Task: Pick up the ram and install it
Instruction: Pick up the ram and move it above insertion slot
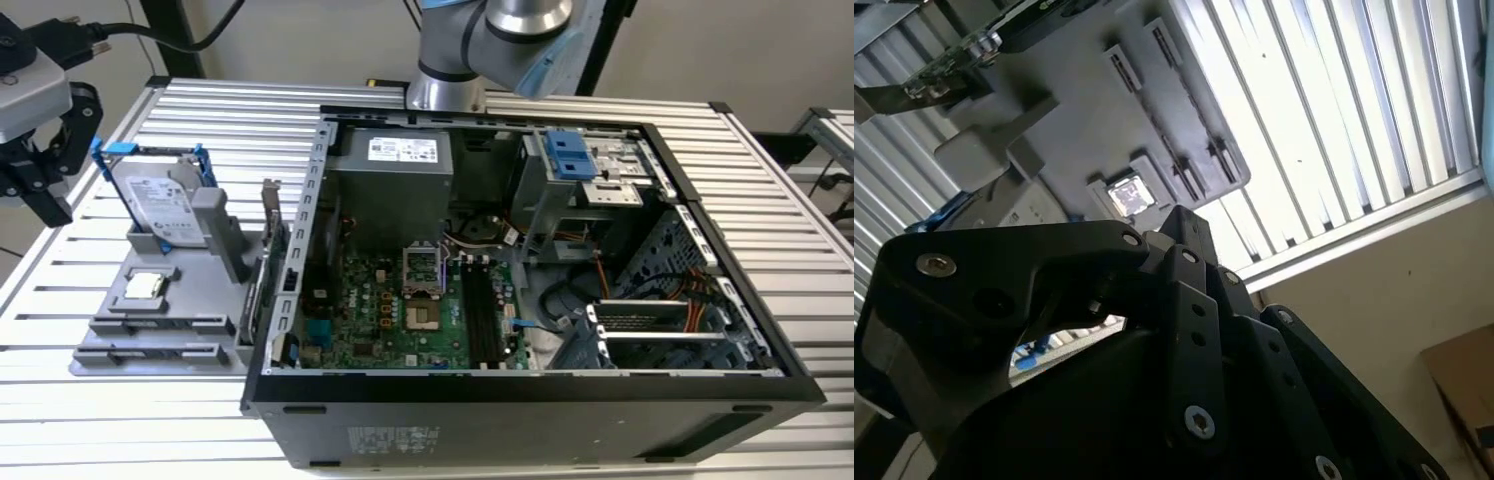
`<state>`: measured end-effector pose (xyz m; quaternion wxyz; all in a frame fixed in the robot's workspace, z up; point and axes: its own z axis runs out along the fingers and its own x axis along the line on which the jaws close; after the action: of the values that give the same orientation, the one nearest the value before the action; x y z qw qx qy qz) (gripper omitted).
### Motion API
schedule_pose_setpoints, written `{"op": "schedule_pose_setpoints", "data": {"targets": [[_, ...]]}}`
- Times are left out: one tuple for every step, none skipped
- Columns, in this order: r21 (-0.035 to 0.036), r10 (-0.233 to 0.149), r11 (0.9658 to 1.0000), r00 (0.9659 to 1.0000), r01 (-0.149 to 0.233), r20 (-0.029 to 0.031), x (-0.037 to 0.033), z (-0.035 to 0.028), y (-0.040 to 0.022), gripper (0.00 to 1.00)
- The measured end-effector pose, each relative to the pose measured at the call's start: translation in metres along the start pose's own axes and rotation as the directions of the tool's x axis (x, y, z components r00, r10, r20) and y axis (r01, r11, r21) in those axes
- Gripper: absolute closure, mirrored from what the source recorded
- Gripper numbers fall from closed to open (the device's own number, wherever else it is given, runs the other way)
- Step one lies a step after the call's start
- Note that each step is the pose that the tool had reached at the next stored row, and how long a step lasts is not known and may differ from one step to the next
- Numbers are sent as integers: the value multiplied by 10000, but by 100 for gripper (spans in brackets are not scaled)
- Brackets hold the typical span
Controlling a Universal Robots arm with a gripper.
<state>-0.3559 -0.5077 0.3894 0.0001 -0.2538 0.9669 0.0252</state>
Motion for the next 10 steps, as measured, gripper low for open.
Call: {"op": "schedule_pose_setpoints", "data": {"targets": [[0, -44, 10000, 10000, 44, -3, 0, 0, 0, 100], [1, -87, 10000, 10000, 87, -6, 0, 0, 0, 100], [2, -133, 9999, 9999, 133, -9, 0, 0, 0, 100], [2, -178, 9998, 9998, 178, -12, 0, 0, 0, 100], [3, -222, 9998, 9998, 222, -15, 0, 0, 0, 100], [5, -267, 9996, 9996, 267, -19, 0, 0, 0, 100], [7, -311, 9995, 9995, 311, -22, 0, 0, 0, 100], [8, -356, 9994, 9994, 356, -26, 0, 0, 0, 100], [9, -399, 9992, 9992, 399, -29, 0, 0, 0, 100], [10, -443, 9990, 9990, 443, -32, 0, 0, 0, 100]]}}
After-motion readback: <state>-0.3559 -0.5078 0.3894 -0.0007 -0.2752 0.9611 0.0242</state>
